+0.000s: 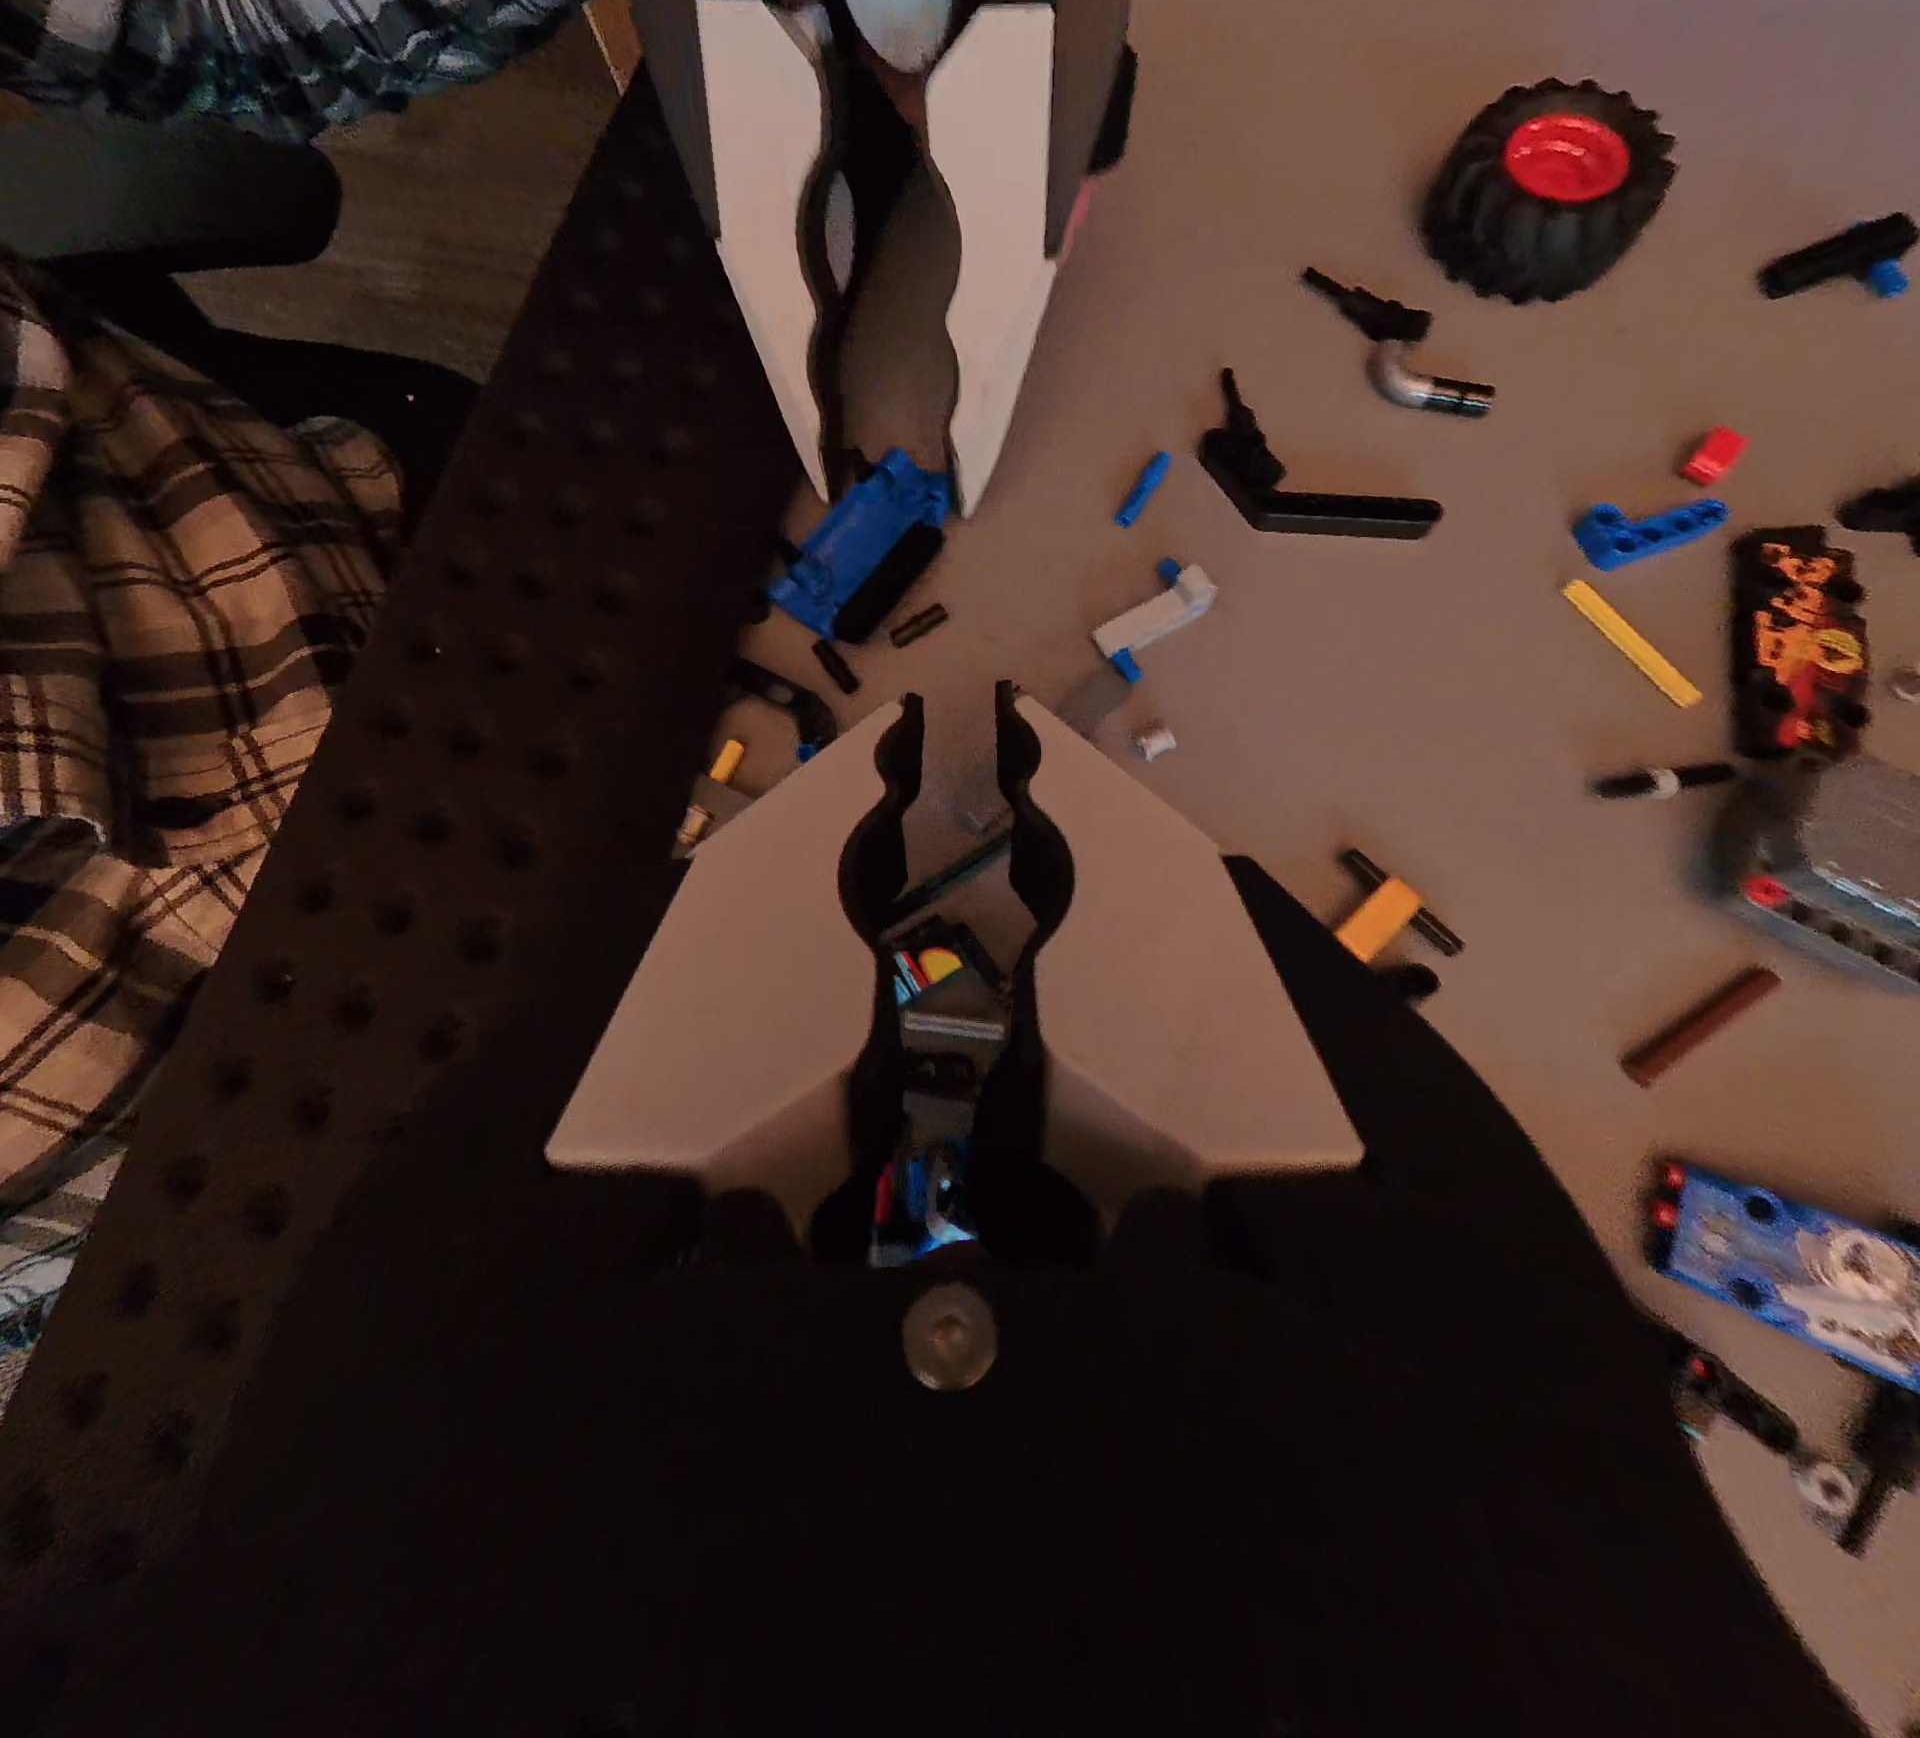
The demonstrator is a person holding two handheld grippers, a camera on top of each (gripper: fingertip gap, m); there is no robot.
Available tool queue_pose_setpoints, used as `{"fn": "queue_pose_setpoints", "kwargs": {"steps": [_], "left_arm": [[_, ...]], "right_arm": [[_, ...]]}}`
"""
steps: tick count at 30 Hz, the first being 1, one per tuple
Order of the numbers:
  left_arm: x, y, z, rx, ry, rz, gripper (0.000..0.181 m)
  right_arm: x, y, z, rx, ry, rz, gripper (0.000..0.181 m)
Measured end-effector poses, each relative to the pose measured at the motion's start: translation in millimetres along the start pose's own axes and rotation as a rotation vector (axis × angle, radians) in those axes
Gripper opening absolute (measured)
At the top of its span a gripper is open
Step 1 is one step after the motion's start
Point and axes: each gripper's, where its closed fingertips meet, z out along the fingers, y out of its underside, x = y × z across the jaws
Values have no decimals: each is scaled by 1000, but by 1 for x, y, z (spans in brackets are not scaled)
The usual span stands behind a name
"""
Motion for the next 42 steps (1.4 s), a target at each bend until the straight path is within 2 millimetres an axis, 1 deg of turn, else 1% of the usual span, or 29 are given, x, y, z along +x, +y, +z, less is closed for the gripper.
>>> {"fn": "queue_pose_setpoints", "kwargs": {"steps": [3,5,7,9,10,12,15,18,20,21,22,23,26,27,28,30,32,33,34,35,37,41,42], "left_arm": [[0,-7,7,37,-23,31,30],[-6,-10,7,47,-88,68,29],[-11,-11,8,61,-114,20,28],[-20,-13,8,89,-160,-39,28],[-21,-13,8,107,-151,-79,28],[-24,-16,7,146,-145,-131,28],[-23,-17,8,144,-135,-142,28],[-27,-14,9,119,-159,-138,27],[-27,-14,9,130,-152,-152,28],[-27,-14,9,134,-156,-153,27],[-27,-15,9,144,-152,-154,27],[-25,-16,9,152,-141,-155,27],[-26,-16,10,140,-152,-146,27],[-29,-17,9,147,-177,-134,28],[-32,-22,6,168,-216,-110,33],[-30,-33,1,203,-245,-37,35],[-32,-34,3,171,-291,24,34],[-30,-32,8,148,-283,55,32],[-29,-28,14,119,-275,70,26],[-27,-29,17,128,-260,82,22],[-22,-28,21,119,-226,90,6],[-21,-29,23,125,-209,77,3],[-20,-30,23,122,-210,99,2]], "right_arm": [[-11,0,15,-24,-25,-8,14],[-16,4,25,-63,-21,-30,16],[-15,7,30,-93,15,-60,22],[-18,2,33,-77,41,-118,22],[-22,-2,35,-58,43,-147,20],[-25,-1,41,-68,47,-191,13],[-19,5,49,-100,91,-233,3],[-15,12,55,-130,108,-247,2],[-14,12,56,-130,117,-254,3],[-14,11,56,-130,123,-257,8],[-16,11,56,-132,125,-268,7],[-16,9,57,-132,129,-283,3],[-16,11,59,-153,139,-318,2],[-14,12,59,-165,148,-314,2],[-12,12,59,-163,154,-300,2],[-10,11,58,-140,150,-285,2],[-11,10,57,-132,150,-292,2],[-11,10,58,-127,150,-300,2],[-12,8,58,-122,153,-307,1],[-12,6,58,-114,156,-309,1],[-11,6,57,-115,161,-307,1],[-10,8,56,-135,180,-334,1],[-11,8,56,-132,171,-323,0]]}}
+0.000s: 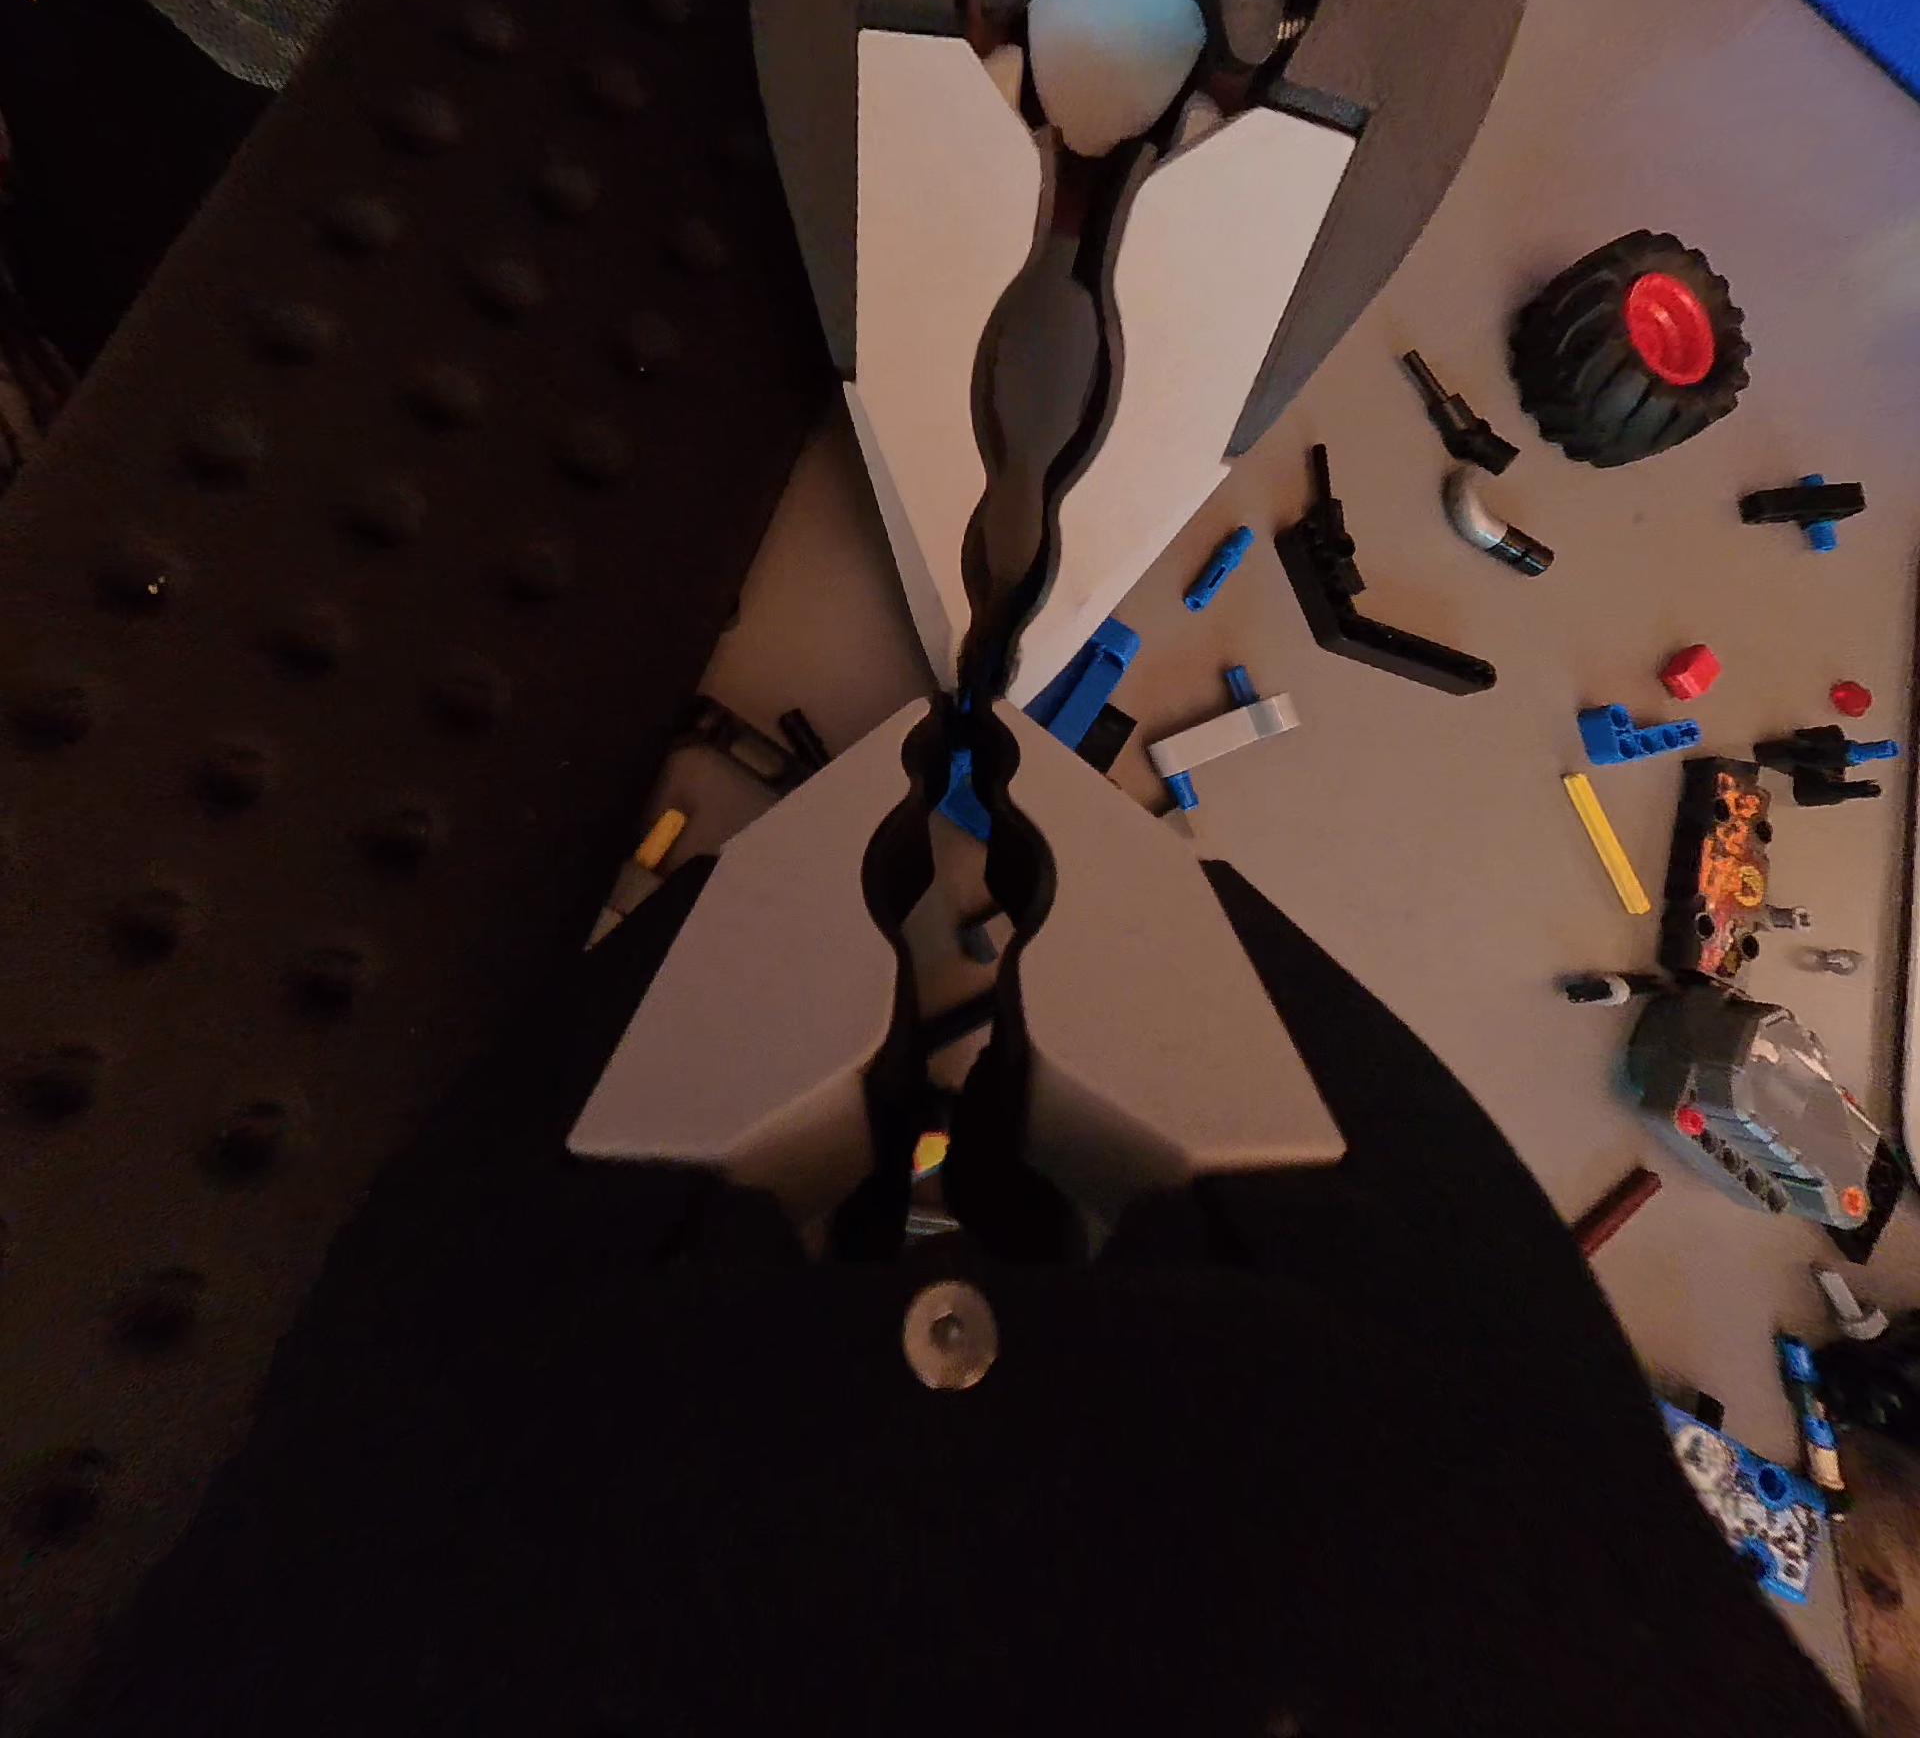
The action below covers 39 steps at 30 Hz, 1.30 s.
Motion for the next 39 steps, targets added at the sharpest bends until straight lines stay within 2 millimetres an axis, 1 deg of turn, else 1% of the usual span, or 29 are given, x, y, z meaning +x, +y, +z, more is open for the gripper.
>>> {"fn": "queue_pose_setpoints", "kwargs": {"steps": [4,7,10,11,12,13,14,15,16,18,19,20,21,22,24,26,28,30,32,34,36,39], "left_arm": [[1,-1,2,37,4,2,2],[2,-3,3,53,0,0,2],[1,-4,4,59,0,-5,2],[-1,-2,4,47,-9,-7,3],[-4,0,2,50,-21,-19,2],[-5,2,1,50,-22,-24,2],[-5,1,1,50,-21,-21,1],[-5,1,1,50,-23,-20,1],[-5,0,1,49,-21,-26,1],[-4,-4,2,63,-5,-41,2],[-3,-9,1,77,-5,-33,1],[-3,-13,0,93,-15,-26,10],[-4,-16,-3,107,-17,-31,13],[-6,-15,-7,113,-23,-39,14],[-13,-9,-15,102,-67,-45,18],[-14,-5,-20,96,-73,-56,18],[-12,5,-16,40,-78,-33,17],[-5,6,-10,23,-52,-19,9],[-5,7,-10,2,-63,-2,7],[-5,10,-9,-11,-61,-10,5],[-6,11,-10,-16,-74,-5,6],[-10,12,-15,-20,-104,0,10]], "right_arm": [[-2,1,-3,19,-44,48,1],[-3,2,-5,35,-97,123,1],[-2,3,-7,35,-102,126,1],[-1,-5,-14,88,-96,128,1],[6,-24,-32,182,-79,145,1],[20,-30,-49,214,-22,146,1],[31,-21,-57,175,20,140,0],[31,-10,-57,138,9,144,0],[29,-2,-57,121,-1,147,1],[23,5,-55,115,-28,156,2],[21,16,-51,60,-38,171,4],[22,31,-44,-17,-23,169,13],[21,41,-40,-70,-22,164,20],[16,45,-37,-96,-44,165,25],[17,44,-35,-104,-30,156,24],[20,37,-35,-80,-13,145,21],[20,22,-32,-22,-21,144,16],[17,10,-20,-6,-39,131,15],[12,8,-4,-43,-60,97,12],[13,8,8,-70,-51,87,0],[14,7,13,-67,-59,119,0],[14,8,12,-75,-100,165,0]]}}
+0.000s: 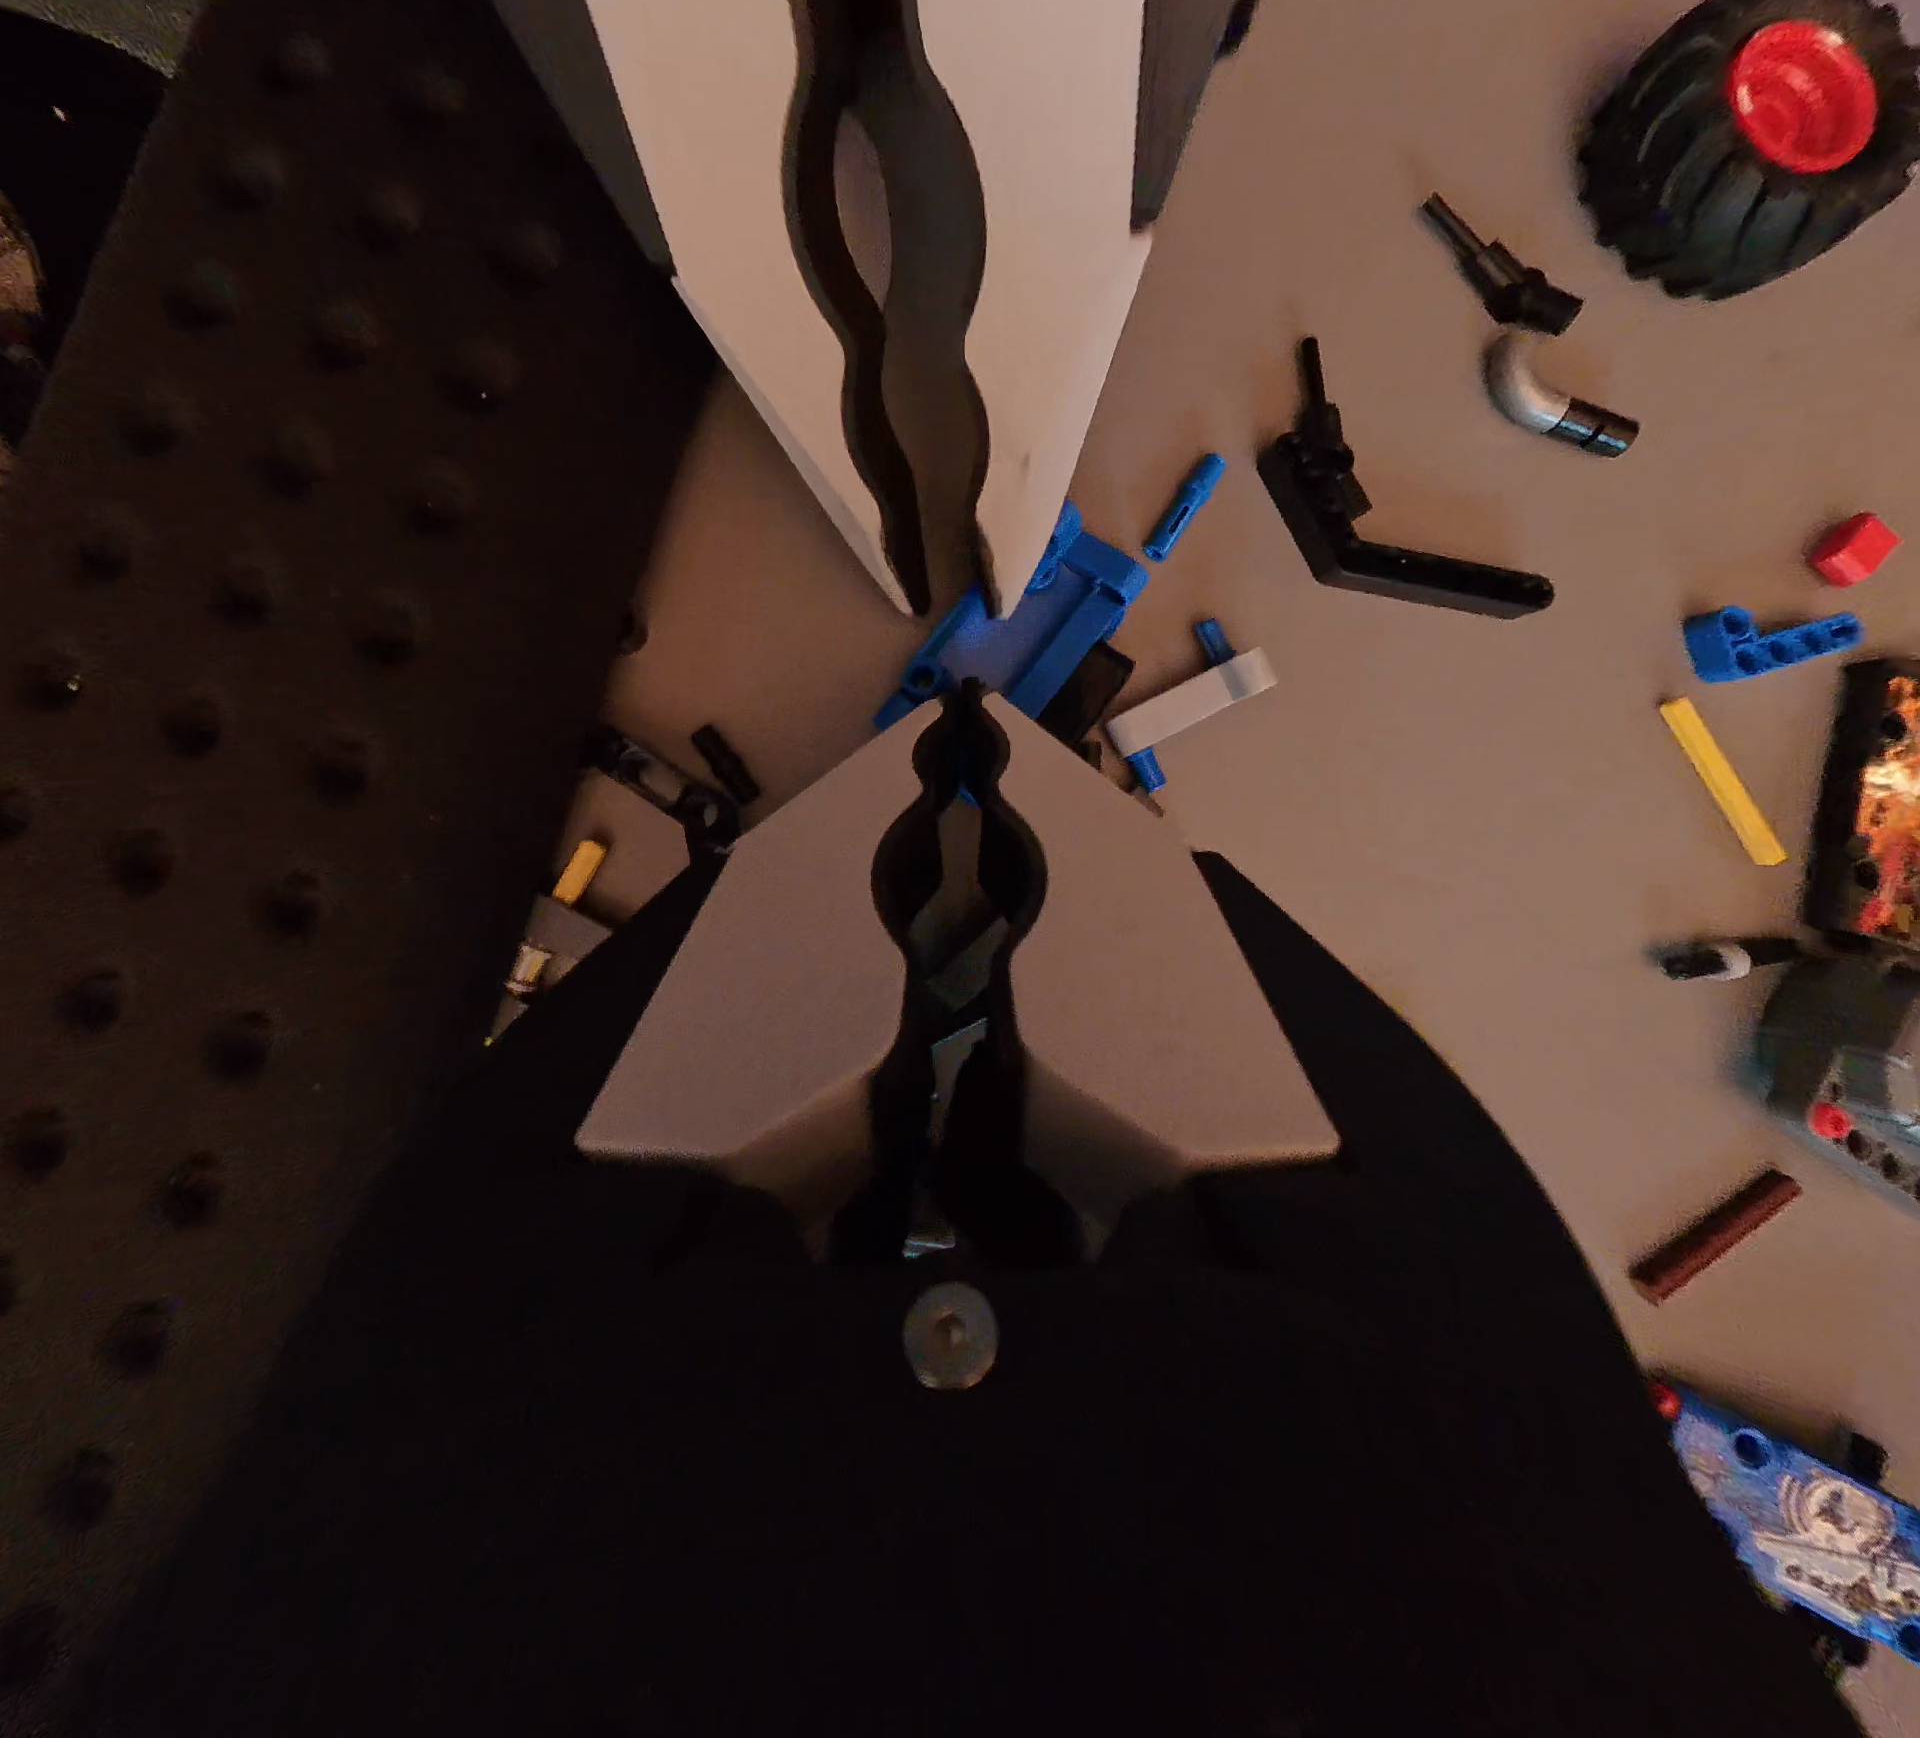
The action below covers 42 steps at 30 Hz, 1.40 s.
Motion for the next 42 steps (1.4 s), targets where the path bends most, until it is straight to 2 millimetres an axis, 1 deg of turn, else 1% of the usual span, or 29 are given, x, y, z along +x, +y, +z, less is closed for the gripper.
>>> {"fn": "queue_pose_setpoints", "kwargs": {"steps": [2,5,8,10,15,17,19,21,27,29,30,31,32,33,34,35,36,37,38,39,41,42], "left_arm": [[-2,1,-4,-3,-3,2,12],[-14,1,-12,-8,-44,-1,13],[-20,7,-10,-39,-56,4,13],[-16,8,-7,-36,-26,3,3],[-20,10,-4,-25,-44,3,2],[-14,6,-4,5,-14,1,2],[-14,5,-2,0,-31,22,1],[-14,5,-2,9,-38,26,2],[-15,2,-3,29,-82,57,1],[-13,1,-4,49,-86,38,0],[-13,-2,-7,77,-87,23,1],[-12,-25,-20,225,-75,-25,1],[-16,-45,-38,341,-63,-109,0],[-24,-35,-40,272,-114,-77,1],[-30,-18,-36,176,-157,-45,2],[-28,-12,-35,160,-148,-54,2],[-21,-11,-32,162,-93,-83,2],[-19,-7,-28,129,-85,-90,3],[-23,-2,-26,92,-123,-66,3],[-24,2,-22,64,-119,-75,3],[-24,16,-13,4,-86,-134,26],[-27,22,-10,-17,-101,-122,28]], "right_arm": [[0,1,0,-16,-9,5,0],[0,1,0,-39,-17,7,0],[-1,1,0,-42,-33,11,0],[0,1,0,-47,-39,15,0],[0,-1,2,-79,-60,17,0],[5,-4,6,-81,-51,36,0],[4,-7,9,-66,-84,71,0],[8,-7,10,-57,-78,93,0],[9,-8,10,26,-168,209,0],[9,-9,10,53,-175,232,0],[9,-9,10,73,-176,240,0],[12,-8,9,79,-156,238,0],[14,-7,9,78,-142,233,0],[16,-7,10,73,-131,224,0],[16,-7,10,67,-120,212,0],[15,-8,11,72,-123,211,0],[14,-9,12,83,-134,219,0],[14,-10,12,85,-139,218,0],[13,-10,12,78,-130,195,0],[14,-11,12,69,-114,182,0],[12,-9,9,56,-115,181,0],[11,-12,5,77,-123,187,1]]}}
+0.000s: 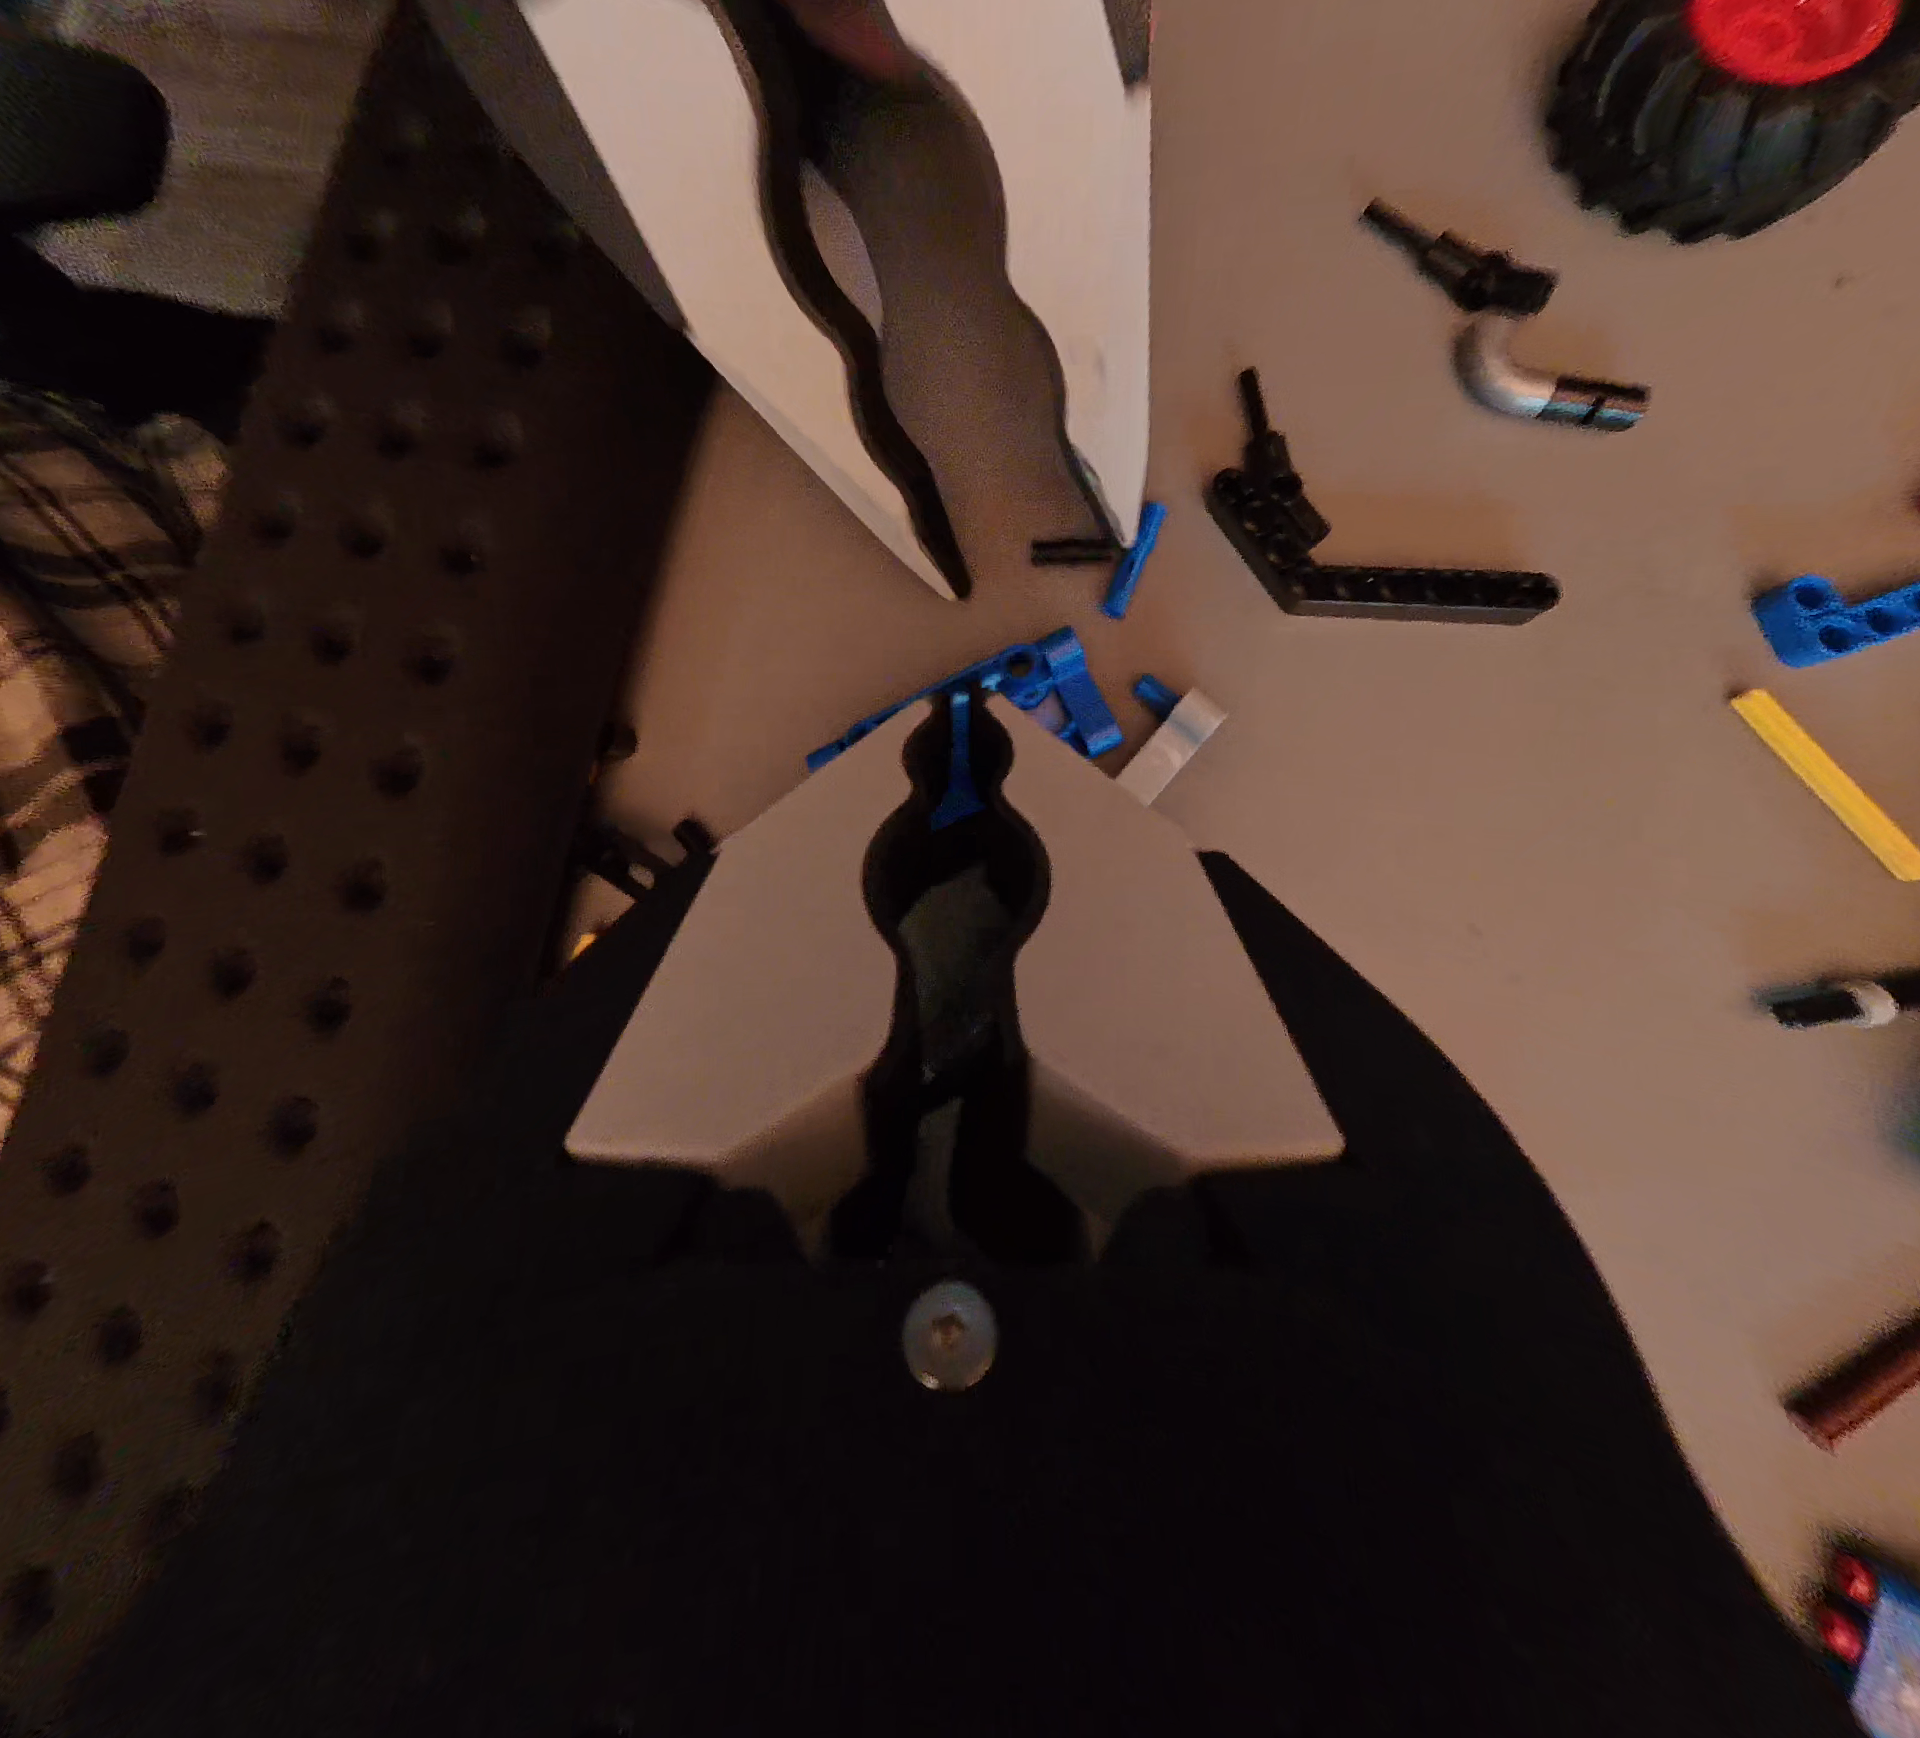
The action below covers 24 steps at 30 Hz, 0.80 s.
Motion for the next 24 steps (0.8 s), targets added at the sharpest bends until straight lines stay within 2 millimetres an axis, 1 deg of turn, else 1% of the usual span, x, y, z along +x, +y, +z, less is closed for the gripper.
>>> {"fn": "queue_pose_setpoints", "kwargs": {"steps": [1,2,4,5,7,8,9,10,12,16,17,19,22,24], "left_arm": [[-1,-2,1,14,-3,-8,29],[1,-6,1,30,12,-23,36],[5,-15,1,59,8,21,37],[8,-18,1,60,9,46,36],[14,-19,6,36,14,97,33],[17,-18,10,21,16,128,27],[19,-20,12,27,9,150,22],[20,-21,12,26,10,173,21],[21,-19,12,8,-2,211,15],[23,-20,12,10,-63,374,9],[24,-21,11,5,-86,430,0],[22,-22,11,-14,-154,529,0],[22,-25,10,-9,-180,577,0],[24,-23,11,-22,-178,602,0]], "right_arm": [[-1,-4,-7,31,-1,10,4],[2,-6,-16,48,16,22,6],[11,-2,-30,44,74,50,8],[14,4,-33,23,86,72,14],[14,16,-31,-29,70,115,20],[14,22,-27,-53,61,135,22],[13,24,-23,-57,47,149,20],[11,23,-22,-51,29,160,16],[13,20,-23,-34,33,159,16],[14,18,-26,-6,18,177,15],[15,18,-27,3,15,186,12],[15,15,-30,34,-2,199,15],[14,9,-35,63,-6,181,18],[14,10,-32,55,-25,193,13]]}}
